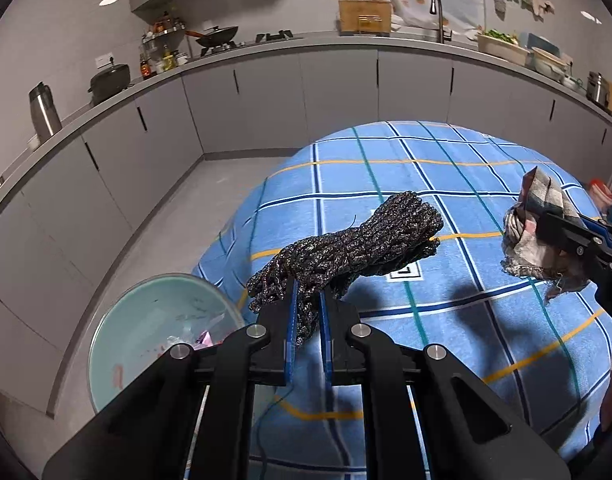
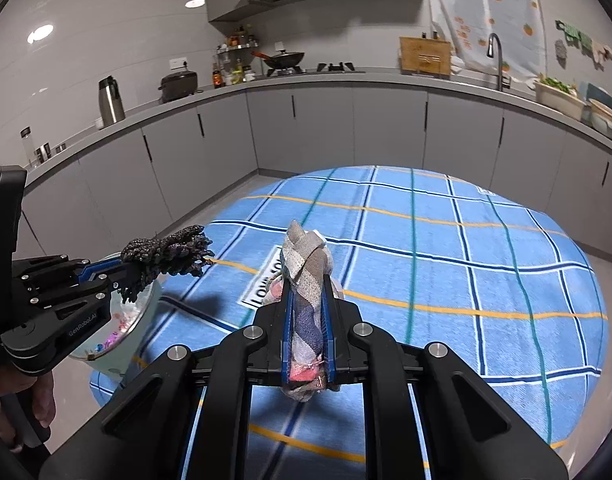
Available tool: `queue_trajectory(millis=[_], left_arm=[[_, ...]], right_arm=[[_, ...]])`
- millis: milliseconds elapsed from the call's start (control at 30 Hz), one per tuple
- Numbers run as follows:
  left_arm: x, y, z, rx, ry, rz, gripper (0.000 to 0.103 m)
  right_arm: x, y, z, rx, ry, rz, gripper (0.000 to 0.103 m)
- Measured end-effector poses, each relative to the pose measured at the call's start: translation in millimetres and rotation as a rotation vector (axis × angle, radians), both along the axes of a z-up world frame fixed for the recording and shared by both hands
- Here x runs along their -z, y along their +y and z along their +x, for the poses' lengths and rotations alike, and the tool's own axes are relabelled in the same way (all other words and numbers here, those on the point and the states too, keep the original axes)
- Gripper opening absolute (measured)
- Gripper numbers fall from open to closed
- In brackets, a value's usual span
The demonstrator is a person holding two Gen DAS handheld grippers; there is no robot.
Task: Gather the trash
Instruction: 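Lift and carry the black scrubber and checkered rag over the teal bucket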
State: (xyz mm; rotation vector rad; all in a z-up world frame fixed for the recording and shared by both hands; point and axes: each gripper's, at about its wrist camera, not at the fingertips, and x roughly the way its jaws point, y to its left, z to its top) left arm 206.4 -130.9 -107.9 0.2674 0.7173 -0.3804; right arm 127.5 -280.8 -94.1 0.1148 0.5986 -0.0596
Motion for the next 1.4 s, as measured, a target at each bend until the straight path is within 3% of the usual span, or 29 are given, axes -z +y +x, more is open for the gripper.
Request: queue_trajectory(millis=[700,1400], left_arm=[[-17,49,-9,-0.084,-0.031,-0.032,0.010],[-9,110,-2,-0.207,-0.018,-0.052,0.010]], right_arm=[[-22,47,7,-0.094,-0.036,-0.036,0.013],[-22,102,31,-0.211,-0.035,-0.047,0.013]])
